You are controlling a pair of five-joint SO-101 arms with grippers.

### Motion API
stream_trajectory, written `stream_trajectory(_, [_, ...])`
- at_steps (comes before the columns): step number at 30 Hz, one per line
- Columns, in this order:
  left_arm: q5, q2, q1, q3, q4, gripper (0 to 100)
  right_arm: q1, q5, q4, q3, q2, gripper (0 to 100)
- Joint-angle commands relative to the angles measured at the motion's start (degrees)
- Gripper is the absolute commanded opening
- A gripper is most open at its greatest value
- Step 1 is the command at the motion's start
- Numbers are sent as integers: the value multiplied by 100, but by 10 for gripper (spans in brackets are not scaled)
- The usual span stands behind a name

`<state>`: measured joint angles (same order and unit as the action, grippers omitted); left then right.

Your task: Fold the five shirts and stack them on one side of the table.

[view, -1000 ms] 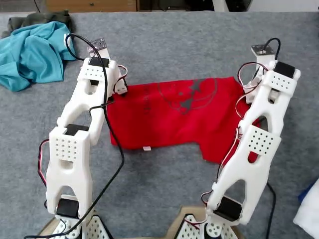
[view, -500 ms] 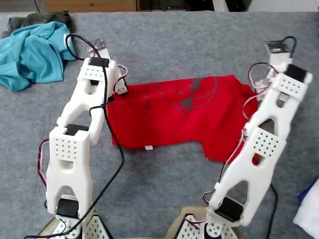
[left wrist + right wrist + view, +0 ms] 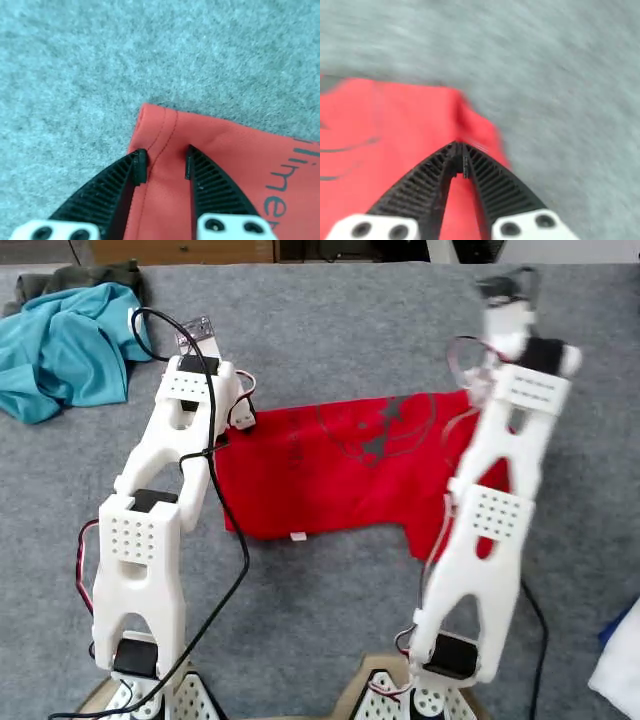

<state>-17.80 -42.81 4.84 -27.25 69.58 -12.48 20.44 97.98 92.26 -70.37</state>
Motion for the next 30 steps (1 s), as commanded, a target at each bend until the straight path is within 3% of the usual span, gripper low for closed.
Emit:
stream_trajectory(1, [35, -4, -18, -158, 62, 141, 409, -79, 44, 224, 31, 6])
stream_trajectory(14, [35, -4, -18, -158, 62, 141, -145, -193, -703, -1807, 75, 6])
stream_trajectory(24, [35, -4, -18, -158, 62, 140, -1095, -176, -826, -1640, 84, 6])
stream_trajectory(30, [26, -4, -18, -158, 62, 140, -1253, -176, -818, -1244, 110, 6])
